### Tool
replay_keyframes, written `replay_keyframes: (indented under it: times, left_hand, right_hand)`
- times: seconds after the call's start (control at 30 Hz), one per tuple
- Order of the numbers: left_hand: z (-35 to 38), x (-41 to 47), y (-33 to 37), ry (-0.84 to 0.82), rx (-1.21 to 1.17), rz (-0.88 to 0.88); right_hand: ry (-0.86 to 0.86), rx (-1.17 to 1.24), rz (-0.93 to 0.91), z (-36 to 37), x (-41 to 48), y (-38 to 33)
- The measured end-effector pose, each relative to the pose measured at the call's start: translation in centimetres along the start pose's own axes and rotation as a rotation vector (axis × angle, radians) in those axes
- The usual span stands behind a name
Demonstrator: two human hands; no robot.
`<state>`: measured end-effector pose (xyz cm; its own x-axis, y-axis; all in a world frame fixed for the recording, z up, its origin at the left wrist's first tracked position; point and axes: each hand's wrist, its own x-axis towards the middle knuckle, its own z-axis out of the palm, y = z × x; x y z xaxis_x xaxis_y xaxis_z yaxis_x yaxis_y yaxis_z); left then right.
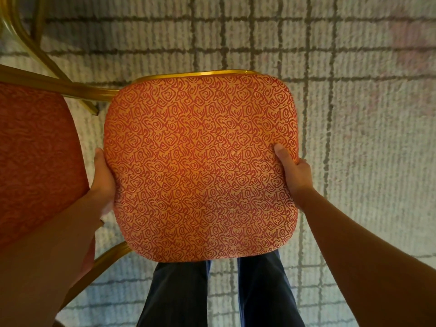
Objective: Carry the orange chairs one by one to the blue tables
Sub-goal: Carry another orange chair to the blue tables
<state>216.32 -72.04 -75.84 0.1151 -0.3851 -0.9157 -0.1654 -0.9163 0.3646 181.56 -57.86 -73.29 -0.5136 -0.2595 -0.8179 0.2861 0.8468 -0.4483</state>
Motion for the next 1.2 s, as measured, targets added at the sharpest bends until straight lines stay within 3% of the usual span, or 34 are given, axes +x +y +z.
replay_keyframes:
  times: [0.37,0.63,0.9,1.2]
  left_hand:
    - [4.4,-8.3,3.7,-0.003,0.064,0.002]
    - [8.2,-18.8,7.3,0.007,0.051,0.127]
    - [9.8,-21.8,5.7,-0.044,0.042,0.089]
    - [17.6,-30.9,10.2,-0.059,0.125,0.153]
  right_hand:
    - [0.063,0.088,-0.024,-6.8,-4.1,-3.2]
    - [0.073,0.122,-0.073,-16.1,-11.1,-7.4]
    - [0.088,0.111,-0.033,-25.0,-15.0,-7.3]
    - [0.116,0.217,-0.072,-34.1,-18.1,-8.8]
